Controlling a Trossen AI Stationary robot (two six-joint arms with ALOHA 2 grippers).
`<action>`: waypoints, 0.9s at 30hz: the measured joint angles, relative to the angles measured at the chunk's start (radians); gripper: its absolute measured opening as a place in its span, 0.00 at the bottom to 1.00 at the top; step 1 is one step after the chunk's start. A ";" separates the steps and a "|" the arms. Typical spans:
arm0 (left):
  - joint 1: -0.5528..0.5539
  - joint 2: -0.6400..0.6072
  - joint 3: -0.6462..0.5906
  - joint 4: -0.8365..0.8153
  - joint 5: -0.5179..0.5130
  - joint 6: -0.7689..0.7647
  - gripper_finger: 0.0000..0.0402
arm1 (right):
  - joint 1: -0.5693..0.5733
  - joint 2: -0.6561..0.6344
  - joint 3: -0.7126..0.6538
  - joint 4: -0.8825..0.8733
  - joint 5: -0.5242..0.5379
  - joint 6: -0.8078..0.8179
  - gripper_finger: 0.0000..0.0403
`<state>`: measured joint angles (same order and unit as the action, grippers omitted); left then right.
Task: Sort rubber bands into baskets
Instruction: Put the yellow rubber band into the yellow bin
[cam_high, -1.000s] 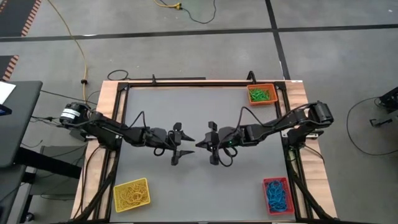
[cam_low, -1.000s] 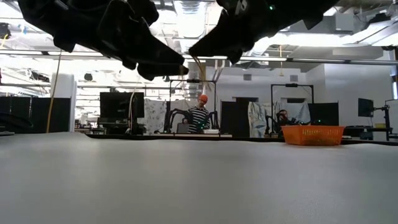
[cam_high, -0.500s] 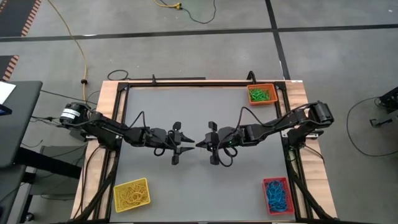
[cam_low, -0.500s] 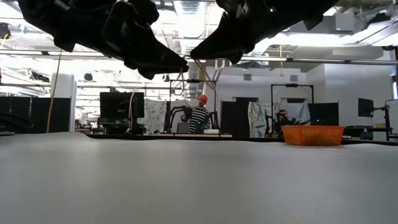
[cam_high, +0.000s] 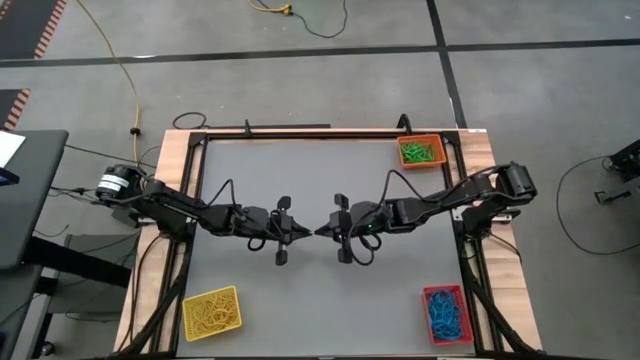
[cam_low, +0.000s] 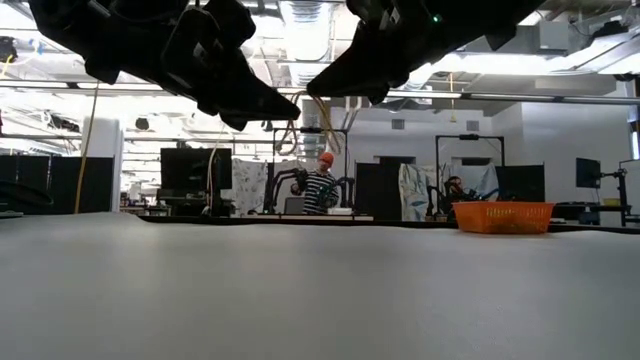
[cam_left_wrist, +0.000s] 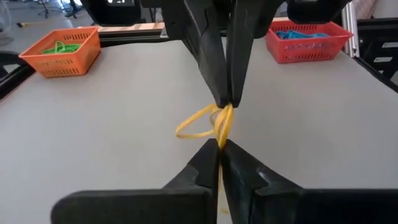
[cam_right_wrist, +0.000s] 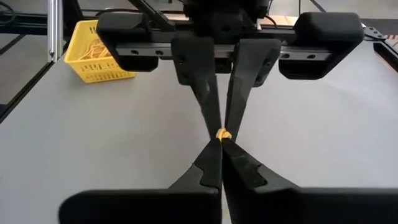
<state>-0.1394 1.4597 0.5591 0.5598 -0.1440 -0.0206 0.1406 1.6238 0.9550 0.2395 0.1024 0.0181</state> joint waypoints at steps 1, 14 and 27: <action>0.000 0.000 0.000 0.000 0.000 0.003 0.00 | 0.001 0.000 0.000 -0.005 0.000 0.002 0.11; -0.049 -0.003 0.122 -0.230 -0.005 0.037 0.00 | 0.003 -0.001 0.000 -0.046 0.009 0.035 0.41; -0.257 -0.003 0.555 -1.135 -0.269 -0.054 0.00 | -0.006 -0.001 0.000 -0.086 0.063 0.026 0.64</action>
<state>-0.3969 1.4570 1.1144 -0.5749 -0.4133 -0.0750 0.1349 1.6230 0.9546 0.1535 0.1658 0.0444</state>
